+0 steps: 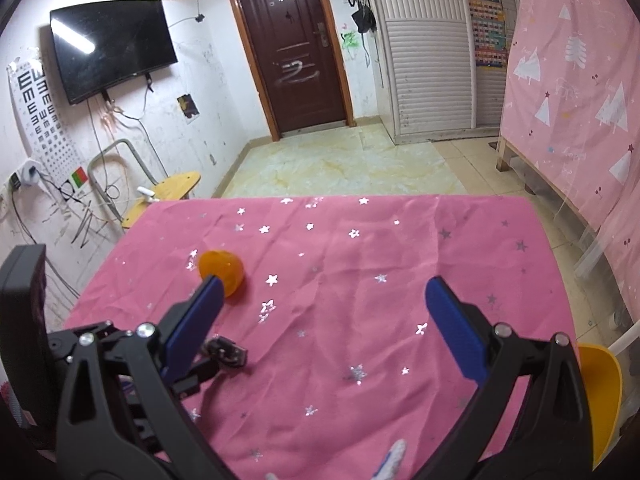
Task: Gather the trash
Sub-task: 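Grasp the black coiled cable with the left tool, then grasp the orange ball with the right tool while the left tool holds the cable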
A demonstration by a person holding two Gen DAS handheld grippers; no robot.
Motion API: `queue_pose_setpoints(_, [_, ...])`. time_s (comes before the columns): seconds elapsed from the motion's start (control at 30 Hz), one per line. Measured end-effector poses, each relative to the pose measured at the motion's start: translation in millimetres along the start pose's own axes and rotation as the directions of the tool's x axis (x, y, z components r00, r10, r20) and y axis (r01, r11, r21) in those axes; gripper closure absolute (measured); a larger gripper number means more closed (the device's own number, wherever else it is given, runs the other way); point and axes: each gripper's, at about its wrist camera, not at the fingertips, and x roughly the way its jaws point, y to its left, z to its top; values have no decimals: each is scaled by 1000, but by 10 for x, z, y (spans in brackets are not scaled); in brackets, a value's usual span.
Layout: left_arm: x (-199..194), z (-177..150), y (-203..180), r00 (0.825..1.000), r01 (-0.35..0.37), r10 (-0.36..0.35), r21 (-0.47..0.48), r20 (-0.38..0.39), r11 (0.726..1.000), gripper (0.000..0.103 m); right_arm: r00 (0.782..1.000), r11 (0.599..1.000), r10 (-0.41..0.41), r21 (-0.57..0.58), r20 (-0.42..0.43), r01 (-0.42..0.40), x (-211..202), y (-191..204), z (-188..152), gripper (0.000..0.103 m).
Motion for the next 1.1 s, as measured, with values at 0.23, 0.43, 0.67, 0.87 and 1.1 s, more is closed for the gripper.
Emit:
queue_pose_setpoints(0.23, [-10,-4,62,997,81,-81,-11,-6,997,50,1000,1000,-2,-9,-1,2,16,57,3,6])
queue_pose_setpoints(0.43, [-16,76,-101,999,30,-31,73,24,997,36,1000,1000,-5,0,2,5,5,44,-16,6])
queue_pose_setpoints(0.67, [147,190,-235,1000,24,-22,119,-22,993,62,1000,1000,-7,16,8,7,-8,-30,-19,6])
queue_pose_setpoints(0.87, [104,173,-234,1000,15,-15,117,-2,993,71,1000,1000,-1,21,0,1,25,-70,-24,6])
queue_pose_setpoints(1.1, [-77,106,142,999,31,-31,-4,24,1000,93,1000,1000,8,-24,-15,-9,109,76,35,6])
